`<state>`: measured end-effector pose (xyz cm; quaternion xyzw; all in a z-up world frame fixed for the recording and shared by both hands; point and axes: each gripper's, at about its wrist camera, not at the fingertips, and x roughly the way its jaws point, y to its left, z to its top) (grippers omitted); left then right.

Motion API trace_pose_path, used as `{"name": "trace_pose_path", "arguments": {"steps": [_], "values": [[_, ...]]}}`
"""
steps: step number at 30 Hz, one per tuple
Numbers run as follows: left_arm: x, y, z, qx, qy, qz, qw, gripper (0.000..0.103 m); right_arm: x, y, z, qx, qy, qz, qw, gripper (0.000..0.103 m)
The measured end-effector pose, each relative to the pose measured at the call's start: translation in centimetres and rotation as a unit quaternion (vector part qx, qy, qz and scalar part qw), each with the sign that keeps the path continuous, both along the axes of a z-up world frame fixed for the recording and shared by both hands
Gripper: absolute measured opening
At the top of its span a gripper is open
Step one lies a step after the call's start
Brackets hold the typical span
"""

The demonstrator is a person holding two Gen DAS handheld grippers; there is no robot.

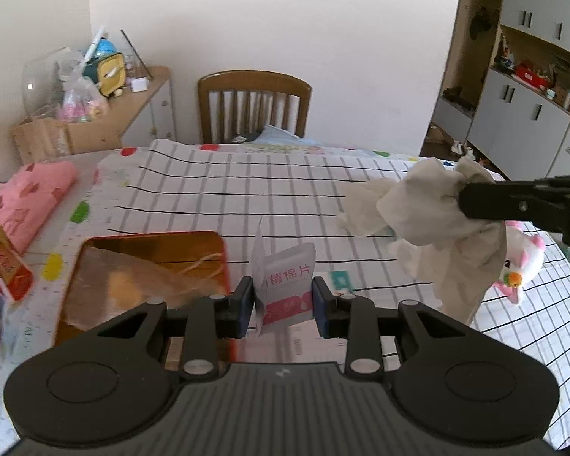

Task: Organize soft objects
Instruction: 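Carry the packet and cloth with both grippers over the red tin box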

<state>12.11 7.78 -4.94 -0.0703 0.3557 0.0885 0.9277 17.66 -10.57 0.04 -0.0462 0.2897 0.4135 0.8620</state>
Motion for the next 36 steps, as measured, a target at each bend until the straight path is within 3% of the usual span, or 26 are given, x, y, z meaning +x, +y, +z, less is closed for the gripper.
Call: {"name": "trace_pose_path", "arguments": {"steps": [20, 31, 36], "values": [[-2.8, 12.4, -0.9, -0.001, 0.022, 0.018, 0.9996, 0.032, -1.6, 12.3, 0.1, 0.012, 0.015, 0.018, 1.0, 0.005], [-2.4, 16.3, -2.6, -0.002, 0.043, 0.008, 0.999, 0.032, -0.7, 18.5, -0.9, 0.019, 0.012, 0.018, 1.0, 0.005], [-0.8, 16.9, -4.0, -0.007, 0.056, -0.002, 0.9984, 0.032, 0.6, 19.8, -3.2, 0.017, 0.027, 0.008, 0.999, 0.005]]}}
